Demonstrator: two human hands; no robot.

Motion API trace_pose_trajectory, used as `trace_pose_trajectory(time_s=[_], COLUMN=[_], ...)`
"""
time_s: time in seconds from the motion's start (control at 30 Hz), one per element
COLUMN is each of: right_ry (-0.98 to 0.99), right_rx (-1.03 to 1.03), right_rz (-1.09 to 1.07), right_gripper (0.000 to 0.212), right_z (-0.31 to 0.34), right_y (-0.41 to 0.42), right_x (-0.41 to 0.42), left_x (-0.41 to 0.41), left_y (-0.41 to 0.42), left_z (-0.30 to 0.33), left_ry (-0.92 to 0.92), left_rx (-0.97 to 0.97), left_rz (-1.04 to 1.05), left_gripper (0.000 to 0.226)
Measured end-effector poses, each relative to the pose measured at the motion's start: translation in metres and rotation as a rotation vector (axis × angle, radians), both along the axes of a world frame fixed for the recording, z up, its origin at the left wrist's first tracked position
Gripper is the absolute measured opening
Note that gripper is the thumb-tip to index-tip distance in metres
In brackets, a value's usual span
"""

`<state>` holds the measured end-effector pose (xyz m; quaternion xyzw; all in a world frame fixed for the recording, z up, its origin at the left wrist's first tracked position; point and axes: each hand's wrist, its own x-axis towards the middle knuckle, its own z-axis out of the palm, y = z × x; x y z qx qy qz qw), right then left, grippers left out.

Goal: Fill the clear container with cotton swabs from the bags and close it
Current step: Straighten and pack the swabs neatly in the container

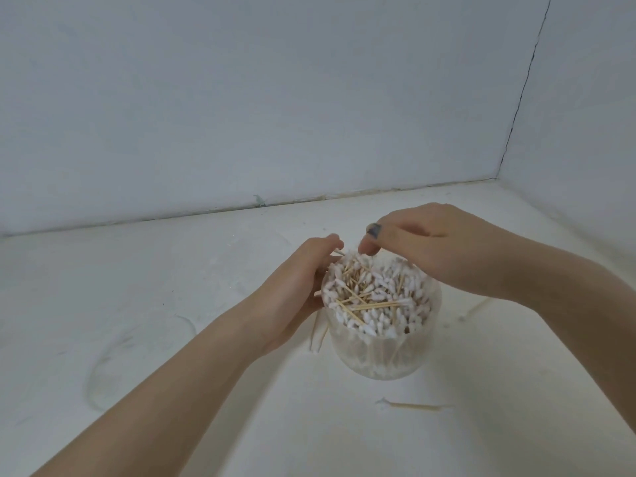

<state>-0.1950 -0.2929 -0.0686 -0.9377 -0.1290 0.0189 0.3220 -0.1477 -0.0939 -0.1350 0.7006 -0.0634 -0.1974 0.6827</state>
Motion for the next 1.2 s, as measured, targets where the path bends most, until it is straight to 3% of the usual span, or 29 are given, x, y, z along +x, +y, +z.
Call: trace_pose_trajectory(time_s=[0.07,0.17,0.33,0.57,0.67,0.8,0.93,1.07,1.2], right_ry=[-0.004,0.034,-0.008,-0.002,0.011,-0.039,-0.040,-0.015,0.009], right_rx=[0.016,-0.034,-0.060,-0.139,-0.134,-0.049,-0.044,-0.076,-0.082], right_rz=[0.005,-0.003,0.003,0.012,0.003,-0.017,-0.003,-0.014,-0.032], right_gripper=[0.048,0.044,0.053,0.050,0.048,0.045,0.046,0.045,0.045], right_z=[0.001,0.000,0.002,-0.003,-0.002,-0.002,-0.005,-0.011,-0.015], right_y=[0.000,0.003,0.003,0.006,0.005,0.005,0.003,0.002,0.002], right_x=[0.000,-0.003,-0.003,0.000,-0.001,-0.001,0.002,0.005,0.009], left_x=[0.001,-0.003,-0.003,-0.005,-0.006,-0.003,-0.004,-0.003,0.000], left_y=[-0.002,-0.003,-0.001,0.000,-0.001,-0.005,-0.011,-0.010,-0.012], left_z=[-0.002,-0.004,-0.010,-0.013,-0.010,-0.005,-0.006,-0.006,-0.001], left_ry=[-0.018,-0.037,0.026,0.007,0.044,0.084,0.031,0.043,0.057], left_rx=[0.037,0.044,-0.081,-0.086,-0.127,-0.147,-0.027,-0.027,-0.003], left_rz=[-0.025,-0.021,-0.017,-0.019,-0.067,-0.020,-0.034,-0.003,-0.004], left_gripper=[0.051,0.033,0.055,0.038,0.048,0.044,0.034,0.015,0.036])
